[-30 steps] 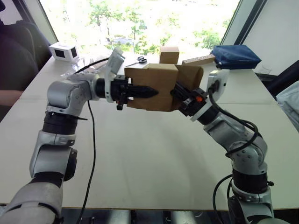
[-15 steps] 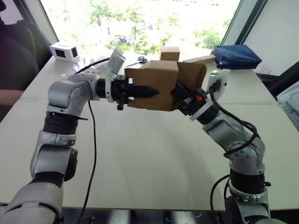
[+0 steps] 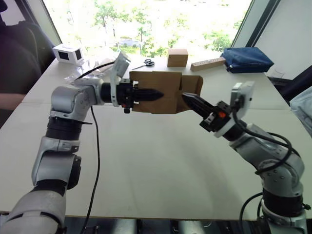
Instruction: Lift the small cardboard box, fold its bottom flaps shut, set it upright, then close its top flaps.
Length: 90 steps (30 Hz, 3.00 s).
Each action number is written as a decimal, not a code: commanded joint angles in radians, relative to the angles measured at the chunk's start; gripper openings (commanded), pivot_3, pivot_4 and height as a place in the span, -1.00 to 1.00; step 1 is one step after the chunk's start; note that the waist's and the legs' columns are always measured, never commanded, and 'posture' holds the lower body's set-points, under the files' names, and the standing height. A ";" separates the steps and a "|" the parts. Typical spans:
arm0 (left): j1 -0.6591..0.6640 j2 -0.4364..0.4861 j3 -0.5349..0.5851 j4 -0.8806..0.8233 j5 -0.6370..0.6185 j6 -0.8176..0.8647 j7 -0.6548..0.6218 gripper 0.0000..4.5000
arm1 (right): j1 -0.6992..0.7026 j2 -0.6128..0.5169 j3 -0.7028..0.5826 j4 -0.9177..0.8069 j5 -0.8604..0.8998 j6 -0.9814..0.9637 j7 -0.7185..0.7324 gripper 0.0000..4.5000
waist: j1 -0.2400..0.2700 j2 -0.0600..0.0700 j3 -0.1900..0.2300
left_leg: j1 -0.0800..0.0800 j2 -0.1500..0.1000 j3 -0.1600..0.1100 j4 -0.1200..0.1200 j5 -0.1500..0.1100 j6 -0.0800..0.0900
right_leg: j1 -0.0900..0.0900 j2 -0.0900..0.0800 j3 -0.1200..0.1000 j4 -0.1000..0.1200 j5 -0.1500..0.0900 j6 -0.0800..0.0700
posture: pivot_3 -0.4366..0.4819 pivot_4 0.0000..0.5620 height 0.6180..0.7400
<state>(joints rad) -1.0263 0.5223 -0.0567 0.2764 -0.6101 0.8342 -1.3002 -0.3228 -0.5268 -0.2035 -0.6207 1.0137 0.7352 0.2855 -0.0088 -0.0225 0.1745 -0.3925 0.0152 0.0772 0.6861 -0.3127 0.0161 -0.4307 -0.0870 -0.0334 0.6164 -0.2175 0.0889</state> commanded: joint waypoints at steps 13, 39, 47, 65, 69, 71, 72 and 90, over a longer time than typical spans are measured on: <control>-0.019 -0.005 0.029 -0.072 -0.045 0.022 0.000 -1.00 | 0.158 -0.070 0.032 -0.055 -0.070 -0.021 0.029 -0.96 | -0.003 0.000 0.000 | 0.001 0.000 0.000 0.000 0.000 0.000 | 0.000 0.001 0.001 0.000 0.000 0.000 | -0.05 -0.47 1.00; 0.025 -0.023 0.025 -0.135 -0.069 0.047 0.009 -1.00 | 0.025 0.028 0.103 -0.014 -0.121 -0.038 0.057 -0.96 | -0.002 0.000 0.000 | 0.000 0.000 0.000 0.000 0.000 0.000 | 0.000 0.001 0.001 0.000 0.000 0.000 | -0.05 -0.47 1.00; 0.024 -0.023 0.025 -0.134 -0.070 0.044 0.017 -1.00 | 0.010 0.038 0.112 -0.003 -0.130 -0.040 0.074 -0.96 | -0.002 0.000 0.000 | 0.000 0.000 0.000 0.000 0.000 0.000 | 0.000 0.001 0.001 0.000 0.000 0.000 | -0.05 -0.47 1.00; 0.005 -0.001 0.039 -0.072 -0.052 0.004 0.004 -1.00 | 0.092 -0.166 -0.222 -0.020 0.270 0.043 0.074 -0.96 | 0.000 0.000 0.000 | 0.000 0.000 0.000 0.000 0.000 0.000 | 0.000 0.000 0.001 0.000 0.000 0.000 | -0.05 -0.47 1.00; 0.010 0.003 0.045 -0.090 -0.065 0.017 0.007 -1.00 | 0.075 -0.127 -0.262 0.110 0.248 -0.010 0.050 -0.96 | -0.001 0.000 0.000 | 0.001 0.000 0.000 0.000 0.000 0.000 | 0.000 0.001 0.001 0.000 0.000 0.000 | -0.05 -0.47 1.00; 0.015 0.006 0.051 -0.106 -0.076 0.029 0.010 -1.00 | 0.059 -0.103 -0.257 0.173 0.208 -0.043 0.052 -0.96 | -0.001 0.000 0.000 | 0.001 0.000 0.000 0.000 0.000 0.000 | 0.000 0.001 0.001 0.000 0.000 0.000 | -0.05 -0.47 1.00; 0.020 0.007 0.054 -0.122 -0.087 0.039 0.014 -1.00 | 0.037 -0.087 -0.233 0.223 0.164 -0.067 0.063 -0.96 | -0.001 0.000 0.000 | 0.001 0.000 0.000 0.000 0.000 0.000 | 0.000 0.001 0.001 0.000 0.000 0.000 | -0.05 -0.47 1.00; 0.012 0.003 0.070 -0.145 -0.123 0.067 0.063 -1.00 | -0.124 0.137 -0.097 0.361 0.056 -0.122 0.118 -0.96 | -0.002 0.001 0.000 | 0.001 0.001 0.000 0.000 0.000 -0.001 | 0.000 0.001 0.001 0.001 0.000 0.001 | -0.05 -0.47 1.00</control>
<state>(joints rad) -0.9879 0.5221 -0.0143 0.1378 -0.7244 0.9223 -1.2373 -0.4454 -0.3969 -0.2832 -0.1962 1.0285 0.6075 0.4037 -0.0113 -0.0213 0.1747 -0.3918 0.0158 0.0775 0.6862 -0.3124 0.0155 -0.4305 -0.0862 -0.0324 0.6173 -0.2170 0.0900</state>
